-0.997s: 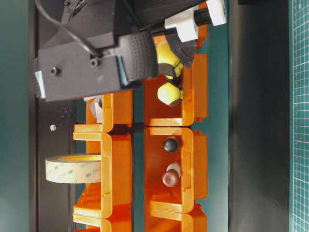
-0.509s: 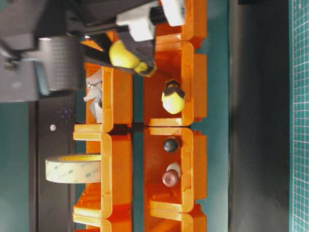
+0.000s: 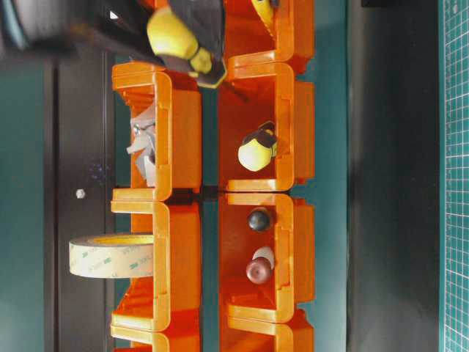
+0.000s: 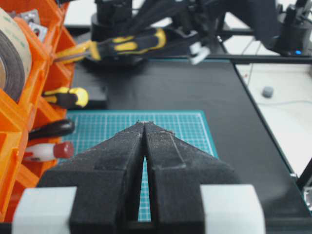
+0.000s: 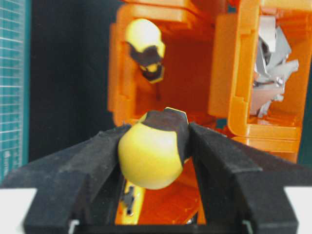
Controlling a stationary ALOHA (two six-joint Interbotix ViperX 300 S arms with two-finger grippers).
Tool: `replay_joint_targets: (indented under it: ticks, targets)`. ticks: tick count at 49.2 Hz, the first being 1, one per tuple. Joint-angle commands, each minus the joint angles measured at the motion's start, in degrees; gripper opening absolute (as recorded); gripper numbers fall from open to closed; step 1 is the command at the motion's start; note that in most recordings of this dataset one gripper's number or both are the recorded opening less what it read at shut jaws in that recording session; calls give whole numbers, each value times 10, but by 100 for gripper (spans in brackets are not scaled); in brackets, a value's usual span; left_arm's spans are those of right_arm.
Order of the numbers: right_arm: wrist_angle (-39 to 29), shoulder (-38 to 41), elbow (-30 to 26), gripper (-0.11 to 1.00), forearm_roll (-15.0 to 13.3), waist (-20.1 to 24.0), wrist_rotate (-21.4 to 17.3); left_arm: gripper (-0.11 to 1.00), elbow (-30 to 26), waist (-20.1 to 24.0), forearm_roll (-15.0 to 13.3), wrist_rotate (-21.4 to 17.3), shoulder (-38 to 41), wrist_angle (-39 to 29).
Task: Pick screwdriver from container rack with right arm.
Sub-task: 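Pull the screwdriver out of the rack and back over the mat, then lower the held screwdriver onto the teal mat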
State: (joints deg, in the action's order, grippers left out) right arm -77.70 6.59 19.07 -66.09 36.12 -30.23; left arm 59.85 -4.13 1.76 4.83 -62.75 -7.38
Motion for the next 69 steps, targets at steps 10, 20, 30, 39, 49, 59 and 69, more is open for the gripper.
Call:
replay_joint_targets:
  ticks: [10, 20, 30, 39, 49, 59, 69]
  targets:
    - [-51, -1, -43, 40, -2, 116, 46, 0, -17, -1, 2, 2, 3, -7]
    - [-54, 30, -112, 40, -2, 148, 109, 0, -18, -1, 2, 4, -2, -13]
    - [-38, 62, -160, 40, 1, 159, 148, 0, -25, -1, 2, 33, -19, -15]
    - [9, 85, -151, 40, 1, 155, 140, 0, -32, -4, 2, 33, -37, -15]
    - [97, 105, -125, 40, 12, 127, 136, 0, -35, -5, 2, 35, -44, -17]
    - [186, 107, -82, 40, 13, 69, 129, 0, -35, -5, 2, 40, -42, -17]
    - [292, 108, -30, 40, 11, 4, 110, 0, -34, -4, 2, 40, -41, -18]
